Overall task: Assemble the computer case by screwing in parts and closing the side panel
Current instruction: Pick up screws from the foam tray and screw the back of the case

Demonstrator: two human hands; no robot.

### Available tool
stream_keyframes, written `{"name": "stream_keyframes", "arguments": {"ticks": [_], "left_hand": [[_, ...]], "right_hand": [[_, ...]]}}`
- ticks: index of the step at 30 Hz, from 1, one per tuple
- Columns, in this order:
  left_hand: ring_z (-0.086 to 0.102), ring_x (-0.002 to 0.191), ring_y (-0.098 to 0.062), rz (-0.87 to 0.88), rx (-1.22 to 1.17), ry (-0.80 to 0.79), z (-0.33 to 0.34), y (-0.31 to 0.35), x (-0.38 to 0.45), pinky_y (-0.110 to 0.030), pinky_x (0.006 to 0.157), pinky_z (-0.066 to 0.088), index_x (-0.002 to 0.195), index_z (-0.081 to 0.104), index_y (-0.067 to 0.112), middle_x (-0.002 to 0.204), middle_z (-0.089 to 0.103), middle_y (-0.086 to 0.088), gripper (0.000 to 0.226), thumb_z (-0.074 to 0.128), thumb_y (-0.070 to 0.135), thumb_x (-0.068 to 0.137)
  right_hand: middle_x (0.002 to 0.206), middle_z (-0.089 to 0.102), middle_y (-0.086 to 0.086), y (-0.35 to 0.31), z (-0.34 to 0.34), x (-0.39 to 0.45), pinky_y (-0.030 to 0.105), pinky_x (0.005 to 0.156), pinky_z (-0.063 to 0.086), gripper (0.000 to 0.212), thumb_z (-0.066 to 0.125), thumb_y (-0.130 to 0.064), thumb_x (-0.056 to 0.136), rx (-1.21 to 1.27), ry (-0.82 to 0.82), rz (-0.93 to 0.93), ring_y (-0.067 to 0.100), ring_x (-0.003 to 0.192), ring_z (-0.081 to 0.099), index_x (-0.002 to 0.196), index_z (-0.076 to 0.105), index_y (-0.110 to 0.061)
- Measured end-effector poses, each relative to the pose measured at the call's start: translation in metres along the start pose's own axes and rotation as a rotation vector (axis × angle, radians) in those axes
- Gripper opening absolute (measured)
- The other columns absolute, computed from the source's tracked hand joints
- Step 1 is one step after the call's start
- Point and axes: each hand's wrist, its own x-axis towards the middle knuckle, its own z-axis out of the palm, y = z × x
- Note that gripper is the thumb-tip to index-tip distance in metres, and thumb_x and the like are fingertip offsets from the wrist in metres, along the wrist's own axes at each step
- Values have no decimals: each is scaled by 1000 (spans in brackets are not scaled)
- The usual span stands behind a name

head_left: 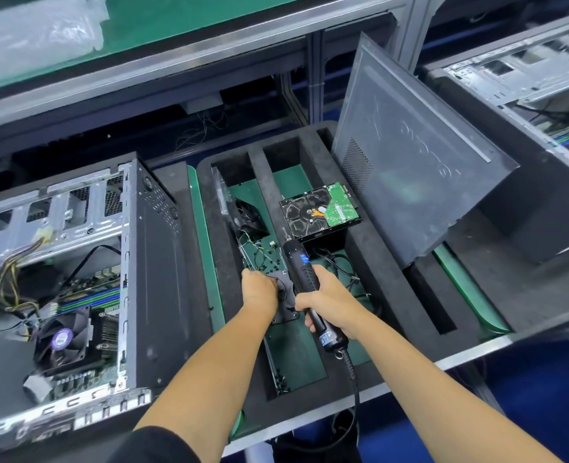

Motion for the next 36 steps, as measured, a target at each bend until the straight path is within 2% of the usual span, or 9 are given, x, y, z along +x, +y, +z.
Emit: {"name": "stream_keyframes", "arguments": {"ticks": [8,14,20,23,25,28,30,33,36], "left_hand": [[50,117,-24,-2,-186,13,-10,-10,0,-33,94,36,126,53,14,126,52,-9,32,47,19,94],[44,119,-28,57,-528,131,-6,-14,5,-38,91,42,126,42,6,126,44,-11,42,55,21,89],[44,118,-29,44,-484,82,-5,-12,9,-40,94,36,125,40,7,125,51,-11,43,56,18,86],[49,114,-31,85,-552,68,-8,-16,6,-40,90,40,120,43,5,122,54,-12,47,66,19,82],[54,106,-31,91,-695,2,-14,-24,5,-39,85,47,114,50,4,114,56,-12,46,74,20,77],[53,82,-31,129,-804,-61,-24,-37,5,-34,69,44,79,52,6,82,54,-10,15,64,13,85],[45,73,-28,168,-790,-67,-25,-42,7,-32,66,39,61,44,9,64,45,-7,31,59,11,89],[45,66,-22,257,-826,-158,-26,-43,4,-28,65,41,71,63,6,65,54,-5,16,63,9,87],[55,59,-14,394,-868,-443,-24,-38,-5,-19,57,47,83,65,4,57,63,6,4,64,4,87]], "right_hand": [[79,55,10,0,-1,2,29,46,46,45,63,-3,72,54,0,8,22,47,54,113,45,-4],[76,57,10,0,-1,4,31,47,47,52,63,-7,65,81,-17,21,23,47,55,114,47,-7],[80,57,15,-1,-2,5,30,46,47,53,63,-4,68,75,-20,28,24,48,54,117,46,-4],[81,56,14,-2,-3,4,31,48,47,50,63,-2,70,70,-22,27,25,49,53,118,46,-4],[81,55,13,-2,-3,4,31,47,47,47,62,1,74,77,-27,27,24,48,53,118,46,-5],[80,55,12,-2,-4,5,31,47,47,46,61,2,76,88,-24,29,24,48,53,119,47,-5],[78,55,12,-2,-3,6,32,47,47,48,60,2,75,96,-20,35,25,48,53,120,47,-6],[72,56,10,-1,-3,7,31,46,47,52,61,-1,69,113,-24,41,24,47,52,118,47,-7],[67,56,8,-1,-3,9,31,45,46,55,63,-6,62,116,-23,44,25,46,52,115,47,-8]]}}
